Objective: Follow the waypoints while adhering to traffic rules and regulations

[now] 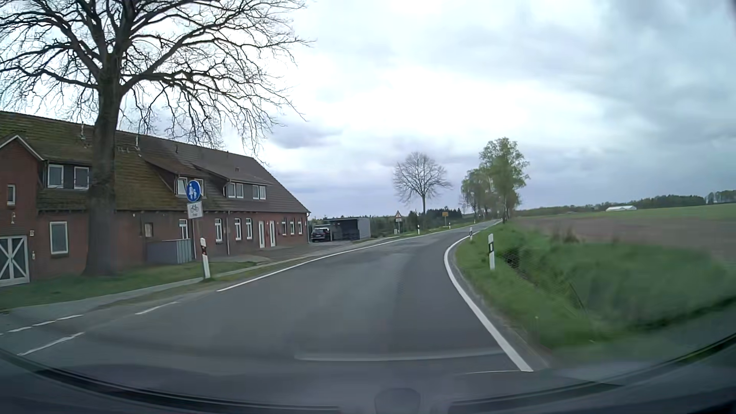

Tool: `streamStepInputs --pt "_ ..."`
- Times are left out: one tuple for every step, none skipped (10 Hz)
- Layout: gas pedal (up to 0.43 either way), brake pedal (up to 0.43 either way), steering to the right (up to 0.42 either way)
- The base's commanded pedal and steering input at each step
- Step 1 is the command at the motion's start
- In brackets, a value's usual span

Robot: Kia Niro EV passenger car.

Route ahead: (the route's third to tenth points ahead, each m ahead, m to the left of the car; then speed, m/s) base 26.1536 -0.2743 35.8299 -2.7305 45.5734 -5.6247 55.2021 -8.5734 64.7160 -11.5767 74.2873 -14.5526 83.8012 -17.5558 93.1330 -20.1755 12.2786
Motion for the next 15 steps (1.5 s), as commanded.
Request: streamStepInputs --pt "0.130 0.000 0.038" --pt "0.130 0.000 0.038" --pt "0.130 0.000 0.038" --pt "0.130 0.000 0.038" --pt "0.130 0.000 0.039" --pt "0.130 0.000 0.040" --pt "0.130 0.000 0.041" --pt "0.130 0.000 0.042" --pt "0.130 0.000 0.044" --pt "0.118 0.000 0.045" --pt "0.118 0.000 0.047" --pt "0.110 0.000 0.048" --pt "0.110 0.000 0.048" --pt "0.110 0.000 0.048" --pt "0.110 0.000 0.047"
